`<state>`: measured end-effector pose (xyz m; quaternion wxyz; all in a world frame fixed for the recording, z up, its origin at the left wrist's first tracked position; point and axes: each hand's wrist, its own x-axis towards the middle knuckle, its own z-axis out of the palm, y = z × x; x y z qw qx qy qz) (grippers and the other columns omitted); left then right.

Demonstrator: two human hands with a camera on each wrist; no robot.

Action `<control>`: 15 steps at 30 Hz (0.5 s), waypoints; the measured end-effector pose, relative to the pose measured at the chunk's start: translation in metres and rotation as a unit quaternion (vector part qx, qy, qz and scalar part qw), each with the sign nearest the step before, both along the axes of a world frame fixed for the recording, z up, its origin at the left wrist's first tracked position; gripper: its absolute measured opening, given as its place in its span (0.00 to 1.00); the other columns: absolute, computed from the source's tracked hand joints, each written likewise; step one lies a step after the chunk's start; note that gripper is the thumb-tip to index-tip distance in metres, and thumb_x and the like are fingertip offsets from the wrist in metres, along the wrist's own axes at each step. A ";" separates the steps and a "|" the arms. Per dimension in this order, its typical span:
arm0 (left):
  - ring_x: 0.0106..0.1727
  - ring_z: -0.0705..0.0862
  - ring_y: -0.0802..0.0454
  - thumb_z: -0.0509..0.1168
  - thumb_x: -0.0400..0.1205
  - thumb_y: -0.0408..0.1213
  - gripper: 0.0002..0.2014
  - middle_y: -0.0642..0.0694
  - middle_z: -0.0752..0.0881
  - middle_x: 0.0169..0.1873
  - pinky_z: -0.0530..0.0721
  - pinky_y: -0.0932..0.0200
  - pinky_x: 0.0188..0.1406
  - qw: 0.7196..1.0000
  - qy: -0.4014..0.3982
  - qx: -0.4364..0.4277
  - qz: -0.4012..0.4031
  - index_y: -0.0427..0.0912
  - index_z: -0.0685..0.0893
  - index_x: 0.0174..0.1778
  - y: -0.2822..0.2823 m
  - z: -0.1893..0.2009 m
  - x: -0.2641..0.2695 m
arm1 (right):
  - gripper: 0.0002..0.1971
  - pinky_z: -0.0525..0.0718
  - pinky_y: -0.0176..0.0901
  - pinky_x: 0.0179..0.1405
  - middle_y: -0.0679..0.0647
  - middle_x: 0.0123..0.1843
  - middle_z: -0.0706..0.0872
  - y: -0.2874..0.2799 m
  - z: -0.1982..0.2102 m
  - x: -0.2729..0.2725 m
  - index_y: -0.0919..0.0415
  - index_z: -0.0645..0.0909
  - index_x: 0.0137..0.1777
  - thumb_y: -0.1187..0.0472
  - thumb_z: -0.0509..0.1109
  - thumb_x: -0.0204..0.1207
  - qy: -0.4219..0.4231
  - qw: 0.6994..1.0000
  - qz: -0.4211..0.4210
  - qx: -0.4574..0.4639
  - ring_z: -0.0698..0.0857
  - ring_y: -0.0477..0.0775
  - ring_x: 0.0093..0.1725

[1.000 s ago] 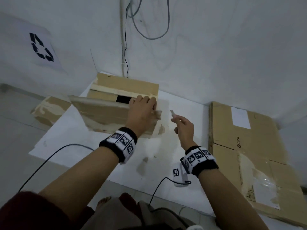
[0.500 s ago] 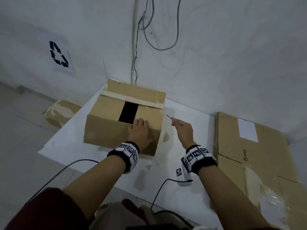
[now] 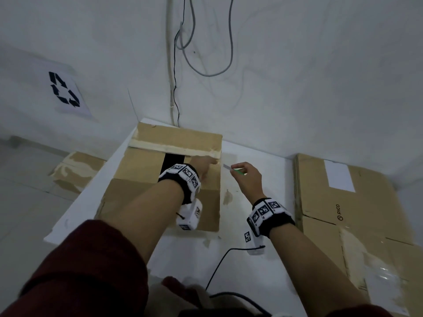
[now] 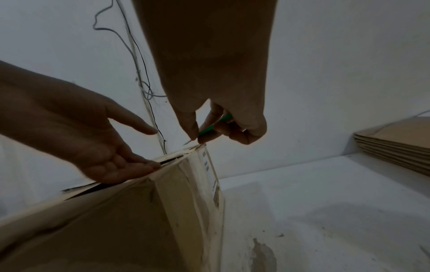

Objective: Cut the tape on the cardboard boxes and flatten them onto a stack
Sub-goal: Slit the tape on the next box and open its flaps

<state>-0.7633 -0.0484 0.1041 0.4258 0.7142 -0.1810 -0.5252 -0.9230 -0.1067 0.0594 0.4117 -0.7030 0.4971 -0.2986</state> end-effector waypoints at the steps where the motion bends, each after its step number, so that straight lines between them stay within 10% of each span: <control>1: 0.27 0.68 0.52 0.64 0.82 0.35 0.07 0.45 0.70 0.30 0.69 0.61 0.28 0.999 0.030 -0.017 0.034 0.41 0.77 0.38 -0.006 -0.003 0.003 | 0.05 0.74 0.22 0.32 0.53 0.44 0.87 -0.002 -0.001 0.003 0.59 0.87 0.51 0.62 0.73 0.76 0.002 1.000 -0.002 0.003 0.82 0.44 0.40; 7: 0.37 0.73 0.52 0.59 0.81 0.35 0.10 0.46 0.75 0.37 0.72 0.61 0.46 0.983 0.140 -0.075 0.094 0.45 0.77 0.57 -0.029 -0.028 0.007 | 0.03 0.74 0.20 0.35 0.45 0.41 0.86 -0.014 -0.006 0.023 0.58 0.88 0.47 0.63 0.75 0.75 0.002 1.000 0.003 -0.009 0.81 0.36 0.39; 15: 0.33 0.79 0.54 0.64 0.85 0.43 0.11 0.45 0.83 0.36 0.78 0.63 0.31 0.955 0.207 -0.088 0.195 0.40 0.80 0.40 -0.043 -0.041 0.017 | 0.02 0.77 0.20 0.42 0.47 0.42 0.87 -0.027 -0.019 0.043 0.65 0.86 0.46 0.67 0.74 0.75 -0.028 0.999 -0.020 -0.024 0.82 0.29 0.40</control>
